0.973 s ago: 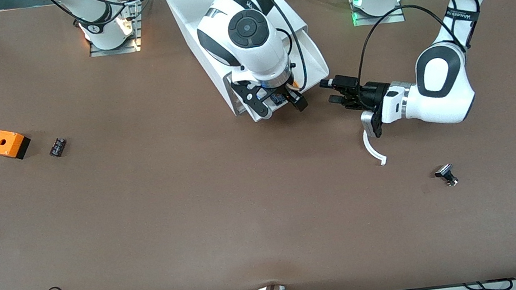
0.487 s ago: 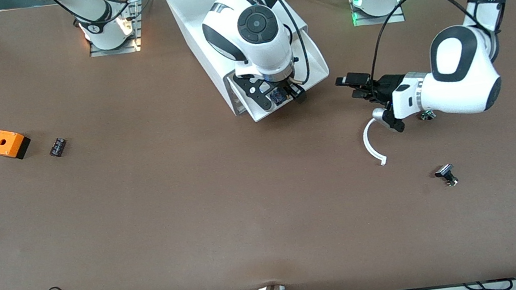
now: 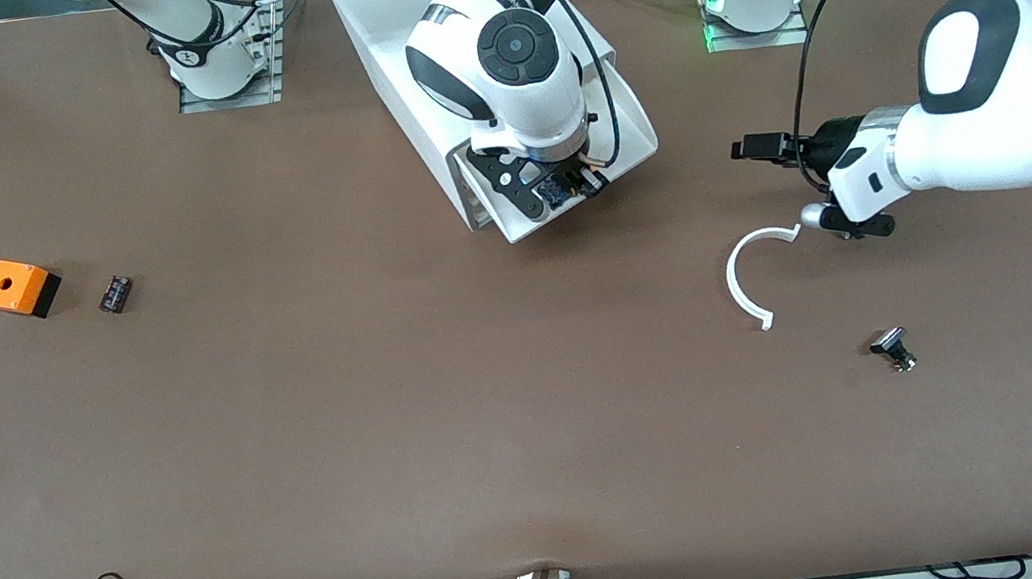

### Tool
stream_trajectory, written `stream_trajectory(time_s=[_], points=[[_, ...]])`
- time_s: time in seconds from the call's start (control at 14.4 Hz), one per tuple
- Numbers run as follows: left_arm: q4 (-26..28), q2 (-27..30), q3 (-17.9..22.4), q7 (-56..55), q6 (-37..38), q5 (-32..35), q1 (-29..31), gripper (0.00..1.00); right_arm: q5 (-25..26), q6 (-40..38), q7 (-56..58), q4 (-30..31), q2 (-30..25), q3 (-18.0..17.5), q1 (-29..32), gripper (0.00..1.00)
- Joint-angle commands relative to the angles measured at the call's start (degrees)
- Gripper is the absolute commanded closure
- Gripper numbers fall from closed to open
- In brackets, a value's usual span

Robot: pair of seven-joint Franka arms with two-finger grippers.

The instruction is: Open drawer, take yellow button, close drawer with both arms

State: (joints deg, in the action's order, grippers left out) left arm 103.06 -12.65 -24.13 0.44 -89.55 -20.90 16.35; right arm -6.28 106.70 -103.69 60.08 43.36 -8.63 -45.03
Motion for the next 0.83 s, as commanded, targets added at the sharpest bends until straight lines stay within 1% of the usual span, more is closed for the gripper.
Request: stream_trajectory(time_s=[0.0, 0.28, 0.42, 0.56, 0.76], points=[[-2.4, 0.1, -0.8, -6.7, 1.9, 4.4, -0.1, 0.01, 0.8, -2.1, -0.2, -1.7, 0.3, 0.3, -0.4, 1.0], [-3.0, 0.2, -0.8, -7.5, 1.8, 4.5, -0.1, 0.01, 0.8, -5.4, 0.2, -2.2, -0.7, 0.7, 0.4, 1.0], [-3.5, 0.4, -0.9, -7.5, 3.4, 4.5, 0.0, 0.01, 0.7, -5.6, 0.5, -2.5, -2.0, 0.5, 2.2, 1.0], [-5.1, 0.4, -0.9, -7.9, 5.2, 4.5, -0.2, 0.0, 0.3, -5.8, 2.3, -2.5, -3.4, 0.5, 4.1, 1.0], [-5.2, 0.8, -1.0, -9.9, 5.7, 4.6, -0.2, 0.0, -0.1, -6.2, 8.0, -2.5, -6.0, -0.2, 8.4, 1.0]])
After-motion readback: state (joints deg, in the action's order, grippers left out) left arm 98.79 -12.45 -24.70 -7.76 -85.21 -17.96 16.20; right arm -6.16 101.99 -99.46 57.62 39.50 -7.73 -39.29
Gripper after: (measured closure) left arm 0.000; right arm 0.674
